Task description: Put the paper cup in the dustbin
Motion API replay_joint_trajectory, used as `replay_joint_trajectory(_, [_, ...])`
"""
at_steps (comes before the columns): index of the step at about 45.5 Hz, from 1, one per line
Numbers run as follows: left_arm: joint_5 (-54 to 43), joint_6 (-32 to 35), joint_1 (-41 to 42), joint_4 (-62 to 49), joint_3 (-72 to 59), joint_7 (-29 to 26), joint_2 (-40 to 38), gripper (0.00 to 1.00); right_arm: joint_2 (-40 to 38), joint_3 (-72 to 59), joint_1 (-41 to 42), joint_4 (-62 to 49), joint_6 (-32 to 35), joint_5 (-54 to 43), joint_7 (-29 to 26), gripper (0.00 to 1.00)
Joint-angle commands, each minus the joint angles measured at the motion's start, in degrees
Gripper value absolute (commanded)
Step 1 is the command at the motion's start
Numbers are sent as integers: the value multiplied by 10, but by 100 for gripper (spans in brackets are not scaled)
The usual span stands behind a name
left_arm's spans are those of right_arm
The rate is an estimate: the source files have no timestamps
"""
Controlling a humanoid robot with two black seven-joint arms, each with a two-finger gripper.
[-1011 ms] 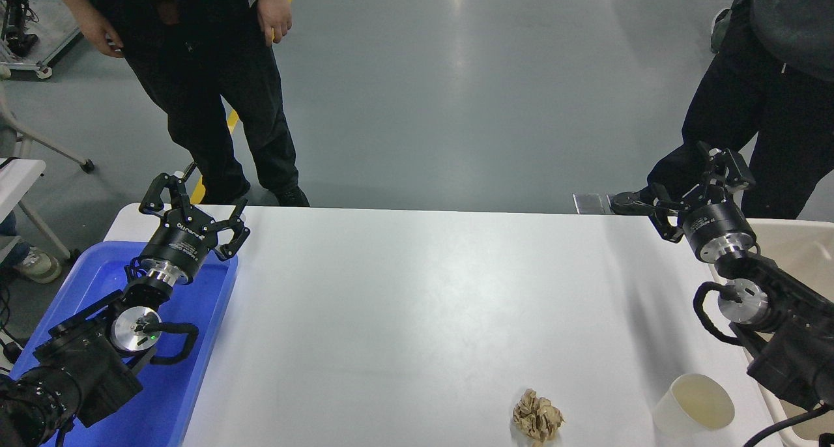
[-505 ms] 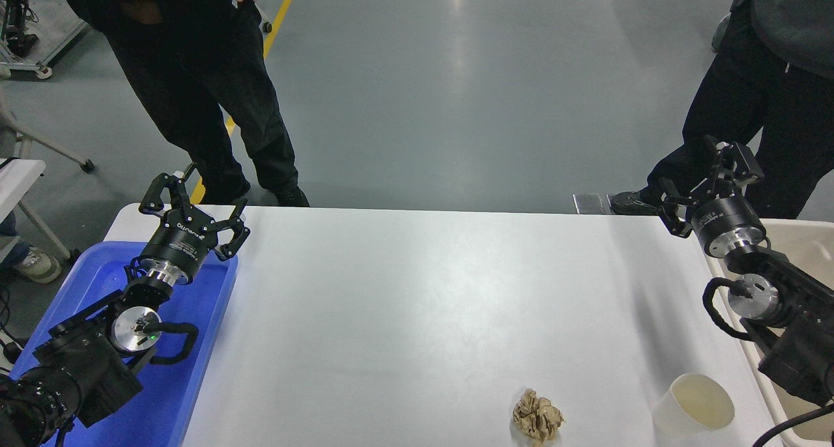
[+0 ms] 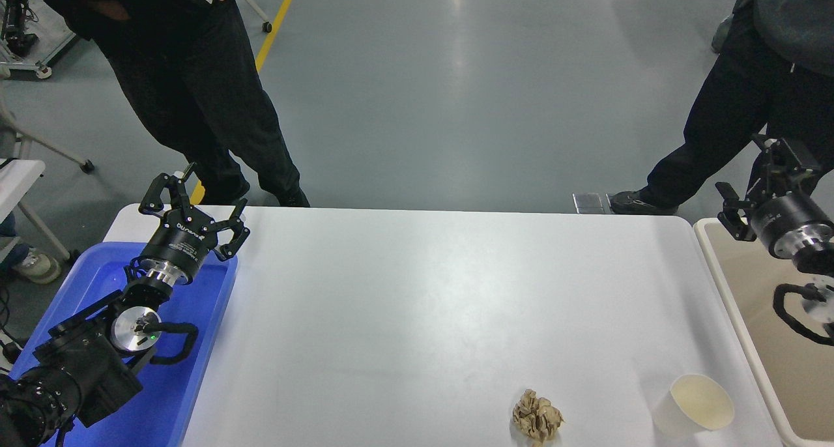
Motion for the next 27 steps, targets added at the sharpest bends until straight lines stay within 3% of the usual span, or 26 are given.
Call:
replay_joint_trajectory(1, [0, 0, 0, 0, 0, 0, 0, 100, -77, -194, 77, 8, 1, -58, 0, 99])
replay_joint_trajectory(10, [0, 0, 0, 1, 0, 0, -1, 100, -86, -384, 159, 9, 21, -122, 1, 99])
replay_joint_trajectory(20, [0, 0, 0, 1, 0, 0, -1, 100, -92, -443, 209, 29, 25, -161, 2, 99])
replay_joint_trajectory(27, [0, 0, 0, 1, 0, 0, -1, 100, -123, -458, 248, 113, 25, -325, 3, 99])
